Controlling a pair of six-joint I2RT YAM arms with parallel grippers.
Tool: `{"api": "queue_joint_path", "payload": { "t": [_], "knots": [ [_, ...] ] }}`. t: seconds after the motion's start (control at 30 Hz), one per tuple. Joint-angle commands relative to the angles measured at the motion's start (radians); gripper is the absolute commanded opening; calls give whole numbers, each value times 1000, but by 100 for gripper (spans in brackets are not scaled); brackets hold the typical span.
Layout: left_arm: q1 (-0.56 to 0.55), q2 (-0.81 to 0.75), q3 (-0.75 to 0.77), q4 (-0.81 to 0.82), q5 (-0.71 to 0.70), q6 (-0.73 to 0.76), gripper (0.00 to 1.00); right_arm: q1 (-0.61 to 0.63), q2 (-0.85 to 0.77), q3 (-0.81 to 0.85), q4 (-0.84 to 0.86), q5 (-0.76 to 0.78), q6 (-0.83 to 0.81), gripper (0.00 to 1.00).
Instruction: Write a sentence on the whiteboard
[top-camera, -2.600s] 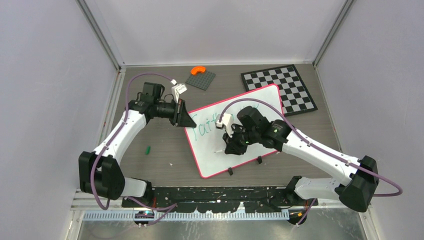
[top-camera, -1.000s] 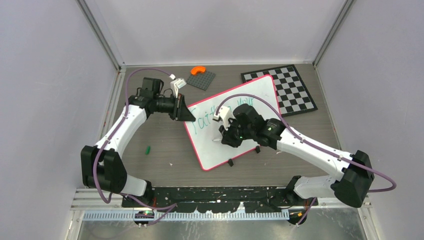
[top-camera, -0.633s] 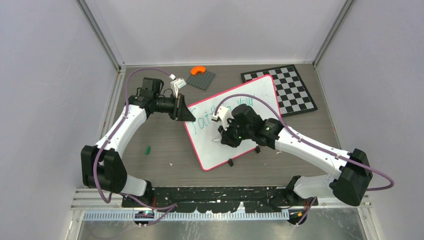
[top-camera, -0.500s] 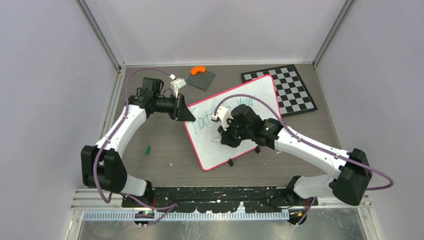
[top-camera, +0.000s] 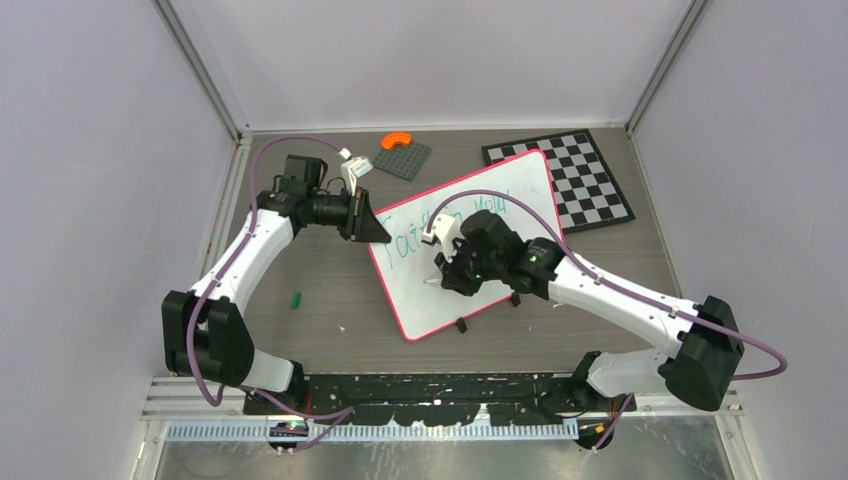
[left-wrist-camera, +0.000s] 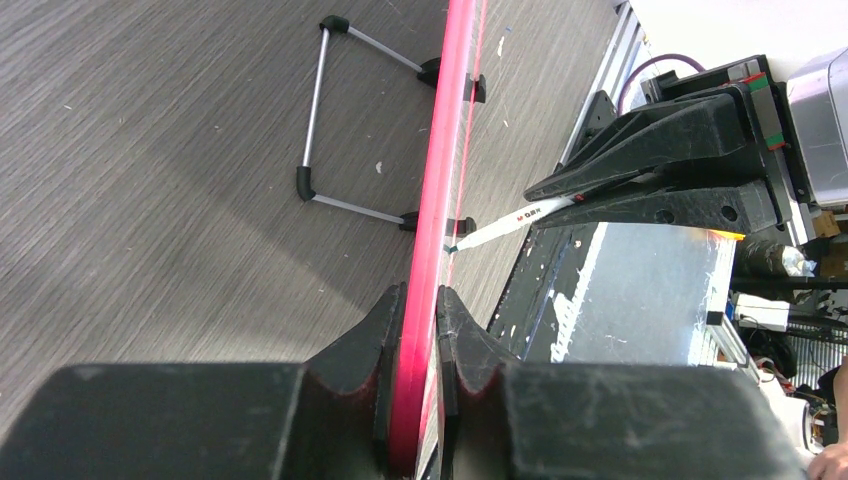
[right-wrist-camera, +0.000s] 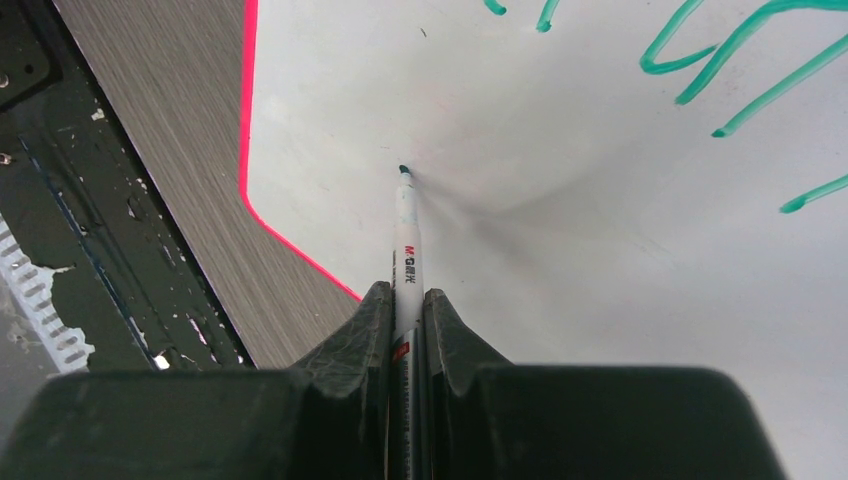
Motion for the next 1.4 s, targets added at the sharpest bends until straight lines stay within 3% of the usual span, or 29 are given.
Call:
{"api": "queue_joint_path", "payload": {
  "t": [0.0,0.6,1.37],
  "knots": [
    [-3,22,3,0,-115,47,0,-5,1,24,40,66,-7,0],
    [-3,19,3,0,-116,48,0,-41,-8,44,39,90,13,0],
    [-3,18,2,-4,-118,53,0,-1,50,-8,-73,1,-12,0]
  ]
}}
